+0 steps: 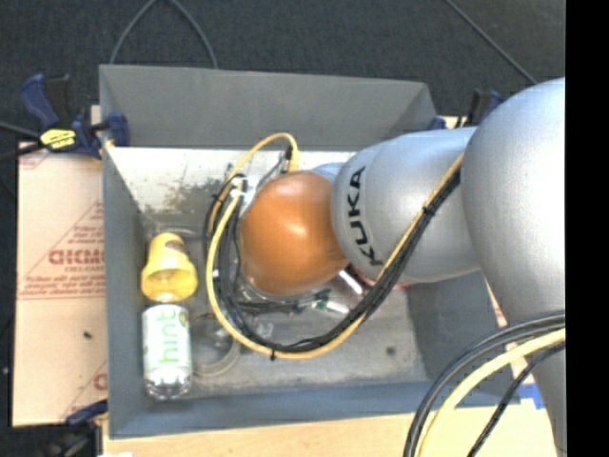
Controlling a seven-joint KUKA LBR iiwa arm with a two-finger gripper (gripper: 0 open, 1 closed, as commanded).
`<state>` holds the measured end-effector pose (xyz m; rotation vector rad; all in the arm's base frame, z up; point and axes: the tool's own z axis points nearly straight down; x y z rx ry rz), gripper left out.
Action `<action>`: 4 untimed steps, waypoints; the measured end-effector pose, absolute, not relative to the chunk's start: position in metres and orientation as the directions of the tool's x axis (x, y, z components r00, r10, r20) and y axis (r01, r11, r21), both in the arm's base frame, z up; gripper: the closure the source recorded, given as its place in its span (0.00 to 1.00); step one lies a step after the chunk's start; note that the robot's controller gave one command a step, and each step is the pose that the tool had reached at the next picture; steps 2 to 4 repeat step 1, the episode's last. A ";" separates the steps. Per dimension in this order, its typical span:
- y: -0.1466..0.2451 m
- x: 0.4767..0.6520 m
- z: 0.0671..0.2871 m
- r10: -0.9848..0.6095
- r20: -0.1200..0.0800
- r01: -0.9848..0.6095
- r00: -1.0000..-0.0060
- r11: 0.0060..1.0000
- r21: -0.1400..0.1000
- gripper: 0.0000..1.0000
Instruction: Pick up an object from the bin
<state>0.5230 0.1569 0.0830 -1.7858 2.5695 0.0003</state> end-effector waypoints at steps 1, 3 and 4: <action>0.157 0.522 0.109 -0.937 -0.008 -0.937 -0.349 0.349 -0.002 1.00; 0.157 0.522 0.109 -0.937 -0.008 -0.937 -0.349 0.349 -0.002 1.00; 0.157 0.522 0.109 -0.937 -0.008 -0.937 -0.349 0.349 -0.002 1.00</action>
Offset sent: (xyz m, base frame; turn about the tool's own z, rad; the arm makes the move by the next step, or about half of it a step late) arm -0.0016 0.0001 0.0781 0.0005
